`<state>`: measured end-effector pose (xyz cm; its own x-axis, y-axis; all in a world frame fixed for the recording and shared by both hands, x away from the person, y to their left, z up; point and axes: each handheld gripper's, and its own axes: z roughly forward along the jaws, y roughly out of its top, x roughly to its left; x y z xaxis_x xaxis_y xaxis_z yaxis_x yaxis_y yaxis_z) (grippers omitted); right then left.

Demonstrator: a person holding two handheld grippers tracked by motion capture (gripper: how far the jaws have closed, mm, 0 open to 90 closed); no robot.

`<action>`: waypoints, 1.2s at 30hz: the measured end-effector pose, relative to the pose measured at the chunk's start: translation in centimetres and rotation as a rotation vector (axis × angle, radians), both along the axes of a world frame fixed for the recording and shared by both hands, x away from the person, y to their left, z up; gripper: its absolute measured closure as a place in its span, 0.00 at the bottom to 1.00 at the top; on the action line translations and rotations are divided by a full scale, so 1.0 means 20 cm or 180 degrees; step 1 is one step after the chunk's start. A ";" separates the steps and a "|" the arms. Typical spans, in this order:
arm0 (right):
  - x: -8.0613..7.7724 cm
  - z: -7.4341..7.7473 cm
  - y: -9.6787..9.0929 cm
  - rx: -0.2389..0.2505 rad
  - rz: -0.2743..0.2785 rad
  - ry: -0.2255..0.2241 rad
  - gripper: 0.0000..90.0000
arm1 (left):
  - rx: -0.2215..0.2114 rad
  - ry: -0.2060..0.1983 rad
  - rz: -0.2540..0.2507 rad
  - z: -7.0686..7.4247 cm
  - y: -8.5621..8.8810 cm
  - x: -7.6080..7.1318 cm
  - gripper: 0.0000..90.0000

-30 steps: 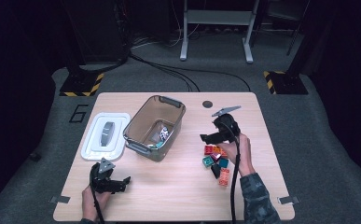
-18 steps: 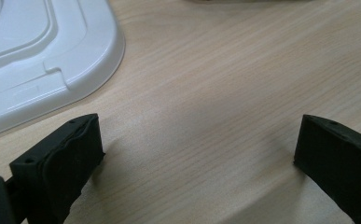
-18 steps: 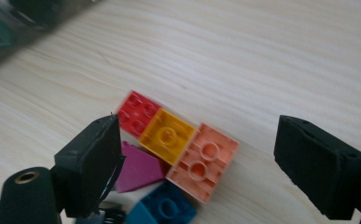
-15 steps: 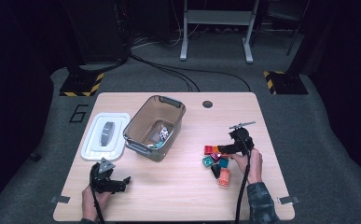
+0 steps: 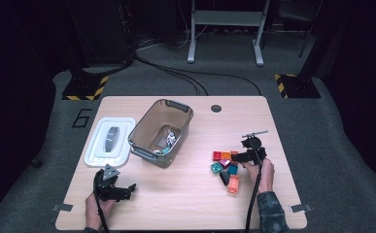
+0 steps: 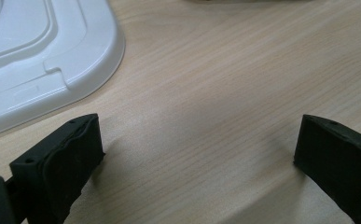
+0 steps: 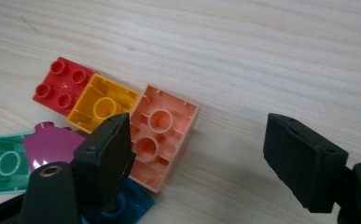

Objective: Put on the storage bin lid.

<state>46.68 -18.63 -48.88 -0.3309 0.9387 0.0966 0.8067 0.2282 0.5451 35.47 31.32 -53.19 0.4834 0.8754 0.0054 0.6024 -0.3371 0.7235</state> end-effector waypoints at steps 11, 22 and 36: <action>-0.01 0.02 -0.04 -0.0010 0.0023 -0.0116 0.21 | 0.0000 -0.0001 0.0000 0.00 0.00 0.00 0.01; -0.04 -0.01 0.02 -0.0087 0.0183 -0.0148 0.30 | 0.0012 0.0007 -0.0003 0.00 0.00 0.00 0.01; -0.09 -0.04 0.04 -0.0208 0.0351 -0.0352 0.64 | -0.0003 0.0010 0.0010 0.00 0.00 0.00 0.01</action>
